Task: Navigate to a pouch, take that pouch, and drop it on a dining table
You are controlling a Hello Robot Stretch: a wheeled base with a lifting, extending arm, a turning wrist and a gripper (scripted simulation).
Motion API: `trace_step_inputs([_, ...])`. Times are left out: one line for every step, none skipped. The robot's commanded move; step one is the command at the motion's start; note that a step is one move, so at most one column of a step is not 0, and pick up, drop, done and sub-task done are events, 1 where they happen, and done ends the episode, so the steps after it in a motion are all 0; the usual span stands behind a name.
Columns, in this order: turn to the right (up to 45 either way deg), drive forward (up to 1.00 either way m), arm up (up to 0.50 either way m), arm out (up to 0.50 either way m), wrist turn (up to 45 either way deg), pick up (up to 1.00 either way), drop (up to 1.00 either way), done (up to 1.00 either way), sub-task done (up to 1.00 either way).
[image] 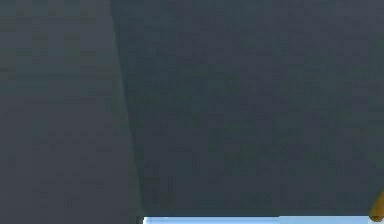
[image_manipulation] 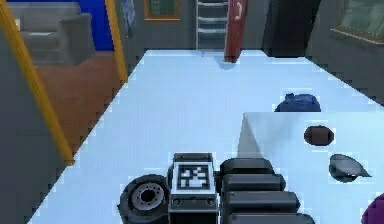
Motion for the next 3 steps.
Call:
trace_step_inputs([45.0,0.0,0.0,0.0,0.0,0.0,0.0,0.0,0.0])
trace_step_inputs([21.0,0.0,0.0,0.0,0.0,0.0,0.0,0.0,0.0])
trace_step_inputs([0.0,1.0,0.0,0.0,0.0,0.0,0.0,0.0,0.0])
